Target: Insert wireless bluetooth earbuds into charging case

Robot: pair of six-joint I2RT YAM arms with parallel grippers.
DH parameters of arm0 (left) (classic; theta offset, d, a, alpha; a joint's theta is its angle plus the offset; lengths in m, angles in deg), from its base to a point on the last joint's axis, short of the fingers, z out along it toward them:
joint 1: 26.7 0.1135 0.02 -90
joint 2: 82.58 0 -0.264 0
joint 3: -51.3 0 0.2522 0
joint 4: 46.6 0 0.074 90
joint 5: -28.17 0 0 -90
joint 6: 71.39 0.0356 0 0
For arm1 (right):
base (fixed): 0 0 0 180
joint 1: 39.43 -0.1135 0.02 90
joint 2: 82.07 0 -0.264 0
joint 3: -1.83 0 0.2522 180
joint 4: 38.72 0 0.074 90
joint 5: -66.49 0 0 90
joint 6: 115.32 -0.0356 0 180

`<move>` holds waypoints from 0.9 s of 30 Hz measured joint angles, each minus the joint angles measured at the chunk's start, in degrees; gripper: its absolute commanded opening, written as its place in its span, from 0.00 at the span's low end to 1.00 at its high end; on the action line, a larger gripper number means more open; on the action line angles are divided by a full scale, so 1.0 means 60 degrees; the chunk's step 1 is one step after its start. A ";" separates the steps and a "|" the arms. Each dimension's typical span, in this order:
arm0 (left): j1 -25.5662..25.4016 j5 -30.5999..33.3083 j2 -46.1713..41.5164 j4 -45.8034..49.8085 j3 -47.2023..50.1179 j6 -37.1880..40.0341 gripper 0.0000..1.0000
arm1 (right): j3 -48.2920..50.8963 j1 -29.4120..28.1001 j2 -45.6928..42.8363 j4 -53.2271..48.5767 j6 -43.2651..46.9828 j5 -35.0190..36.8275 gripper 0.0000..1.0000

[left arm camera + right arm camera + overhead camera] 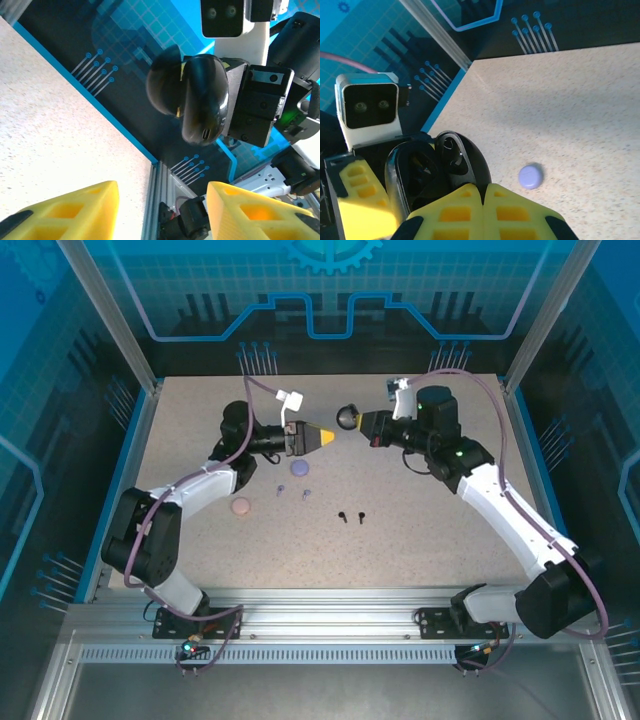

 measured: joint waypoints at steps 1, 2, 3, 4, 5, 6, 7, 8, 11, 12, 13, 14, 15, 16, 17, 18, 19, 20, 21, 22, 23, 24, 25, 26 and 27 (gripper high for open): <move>0.0095 -0.0004 0.0000 0.0157 -0.0138 0.0062 0.56 | -0.0149 0.0084 0.0000 -0.0226 0.0175 0.0051 0.00; 0.0178 -0.0007 0.0000 0.0386 -0.0317 0.0204 0.56 | -0.0280 0.0153 0.0000 -0.0397 0.0324 0.0073 0.00; 0.0259 -0.0011 0.0000 0.0703 -0.0557 0.0386 0.56 | -0.0452 0.0237 0.0015 -0.0627 0.0550 0.0084 0.00; 0.0328 -0.0040 0.0000 0.1089 -0.0845 0.0623 0.57 | -0.0634 0.0317 0.0040 -0.0845 0.0776 0.0091 0.00; 0.0368 -0.0073 0.0000 0.1512 -0.1144 0.0874 0.58 | -0.0790 0.0375 0.0076 -0.1009 0.0954 0.0091 0.00; 0.0390 -0.0095 0.0000 0.2058 -0.1504 0.1260 0.59 | -0.0987 0.0437 0.0131 -0.1213 0.1209 0.0087 0.00; 0.0393 -0.0146 0.0000 0.2572 -0.1851 0.1614 0.60 | -0.1151 0.0492 0.0186 -0.1377 0.1446 0.0069 0.00; 0.0393 -0.0182 0.0000 0.3151 -0.2204 0.2004 0.60 | -0.1286 0.0535 0.0237 -0.1523 0.1650 0.0044 0.00; 0.0393 -0.0412 0.0018 0.5020 -0.3300 0.3275 0.61 | -0.1639 0.0619 0.0419 -0.1938 0.2342 -0.0113 0.00; 0.0393 -0.0499 0.0062 0.5719 -0.3745 0.3796 0.61 | -0.1727 0.0641 0.0481 -0.2058 0.2557 -0.0229 0.00; 0.0393 -0.0579 0.0120 0.6375 -0.4146 0.4284 0.62 | -0.1840 0.0656 0.0565 -0.2193 0.2790 -0.0324 0.00; 0.0393 -0.0637 0.0175 0.6896 -0.4462 0.4652 0.62 | -0.1923 0.0663 0.0637 -0.2299 0.2947 -0.0426 0.00; 0.0393 -0.0714 0.0262 0.7519 -0.4823 0.5115 0.62 | -0.2018 0.0663 0.0721 -0.2408 0.3115 -0.0517 0.00; 0.0393 -0.0798 0.0346 0.8025 -0.5111 0.5479 0.63 | -0.2113 0.0667 0.0801 -0.2517 0.3260 -0.0605 0.00; 0.0393 -0.0878 0.0481 0.8630 -0.5450 0.5916 0.63 | -0.2211 0.0670 0.0892 -0.2601 0.3421 -0.0743 0.00; 0.0393 -0.0951 0.0623 0.9191 -0.5756 0.6295 0.63 | -0.2306 0.0670 0.0965 -0.2710 0.3544 -0.0849 0.00; 0.0393 -0.1031 0.0747 0.9686 -0.6000 0.6608 0.63 | -0.2397 0.0674 0.1031 -0.2794 0.3646 -0.0954 0.00; 0.0393 -0.1089 0.0885 1.0200 -0.6251 0.6965 0.63 | -0.2499 0.0674 0.1115 -0.2885 0.3767 -0.1082 0.00; 0.0390 -0.1133 0.1024 1.0695 -0.6466 0.7300 0.63 | -0.2612 0.0674 0.1195 -0.2987 0.3861 -0.1224 0.00; 0.0375 -0.1191 0.1140 1.1107 -0.6634 0.7581 0.63 | -0.2703 0.0674 0.1271 -0.3045 0.3945 -0.1330 0.00; 0.0375 -0.1246 0.1249 1.1475 -0.6779 0.7843 0.63 | -0.2794 0.0674 0.1348 -0.3100 0.4022 -0.1453 0.00; 0.0364 -0.1286 0.1344 1.1865 -0.6910 0.8120 0.63 | -0.2871 0.0670 0.1432 -0.3151 0.4095 -0.1563 0.00; 0.0364 -0.1326 0.1417 1.2196 -0.7009 0.8327 0.63 | -0.2914 0.0670 0.1486 -0.3187 0.4142 -0.1654 0.00; 0.0357 -0.1337 0.1479 1.2513 -0.7111 0.8546 0.63 | -0.2932 0.0670 0.1526 -0.3224 0.4204 -0.1756 0.00; 0.0350 -0.1362 0.1552 1.2859 -0.7249 0.8779 0.62 | -0.2969 0.0670 0.1581 -0.3311 0.4251 -0.1836 0.00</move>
